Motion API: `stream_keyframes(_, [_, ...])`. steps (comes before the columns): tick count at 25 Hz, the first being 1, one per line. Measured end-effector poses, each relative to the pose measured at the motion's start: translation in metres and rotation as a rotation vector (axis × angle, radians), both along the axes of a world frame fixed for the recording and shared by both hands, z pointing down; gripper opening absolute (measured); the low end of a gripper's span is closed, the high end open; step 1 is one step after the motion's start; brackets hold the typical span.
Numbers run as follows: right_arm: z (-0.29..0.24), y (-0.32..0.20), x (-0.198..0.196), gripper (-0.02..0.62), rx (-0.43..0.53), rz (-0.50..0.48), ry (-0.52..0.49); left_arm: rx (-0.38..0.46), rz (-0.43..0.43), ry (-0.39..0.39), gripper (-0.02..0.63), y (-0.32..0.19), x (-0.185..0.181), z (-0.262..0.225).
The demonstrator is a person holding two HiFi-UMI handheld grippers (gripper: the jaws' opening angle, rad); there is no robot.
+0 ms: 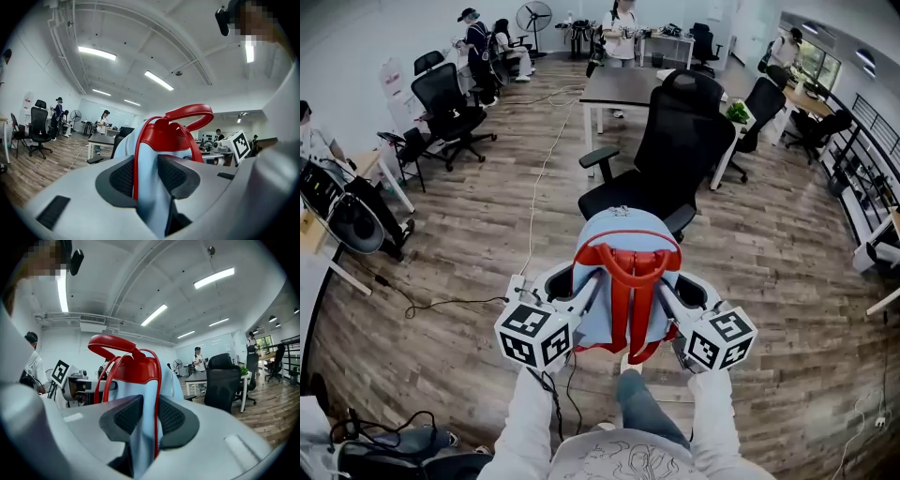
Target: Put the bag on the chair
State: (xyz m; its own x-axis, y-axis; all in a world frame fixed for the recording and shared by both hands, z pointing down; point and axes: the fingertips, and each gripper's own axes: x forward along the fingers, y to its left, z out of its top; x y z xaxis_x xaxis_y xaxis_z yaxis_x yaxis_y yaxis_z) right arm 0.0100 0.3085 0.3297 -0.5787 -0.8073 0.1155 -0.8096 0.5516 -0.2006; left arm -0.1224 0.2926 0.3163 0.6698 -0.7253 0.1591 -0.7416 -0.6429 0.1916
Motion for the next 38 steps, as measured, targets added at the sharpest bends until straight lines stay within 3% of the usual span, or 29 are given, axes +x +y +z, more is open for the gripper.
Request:
stream_keyframes(10, [-0.014,-0.153,0.040,0.109,0.023,-0.059,0.023,0.015,-0.062,0.005,0.143,-0.147,0.039,-0.012])
stream_keyframes(19, [-0.011,-0.240,0.058,0.109,0.031,-0.081,0.032,0.016,-0.083,0.008,0.144,-0.230,0.057,-0.008])
stream_keyframes(27, [0.007,-0.316,0.065,0.109,-0.003,-0.061,0.036,-0.017,-0.054,0.002,0.144,-0.312,0.065,0.010])
stream_keyframes(38, [0.025,-0.481,0.075,0.109,-0.017,0.025,0.059,-0.030,0.033,0.005,0.143,-0.486,0.076,0.028])
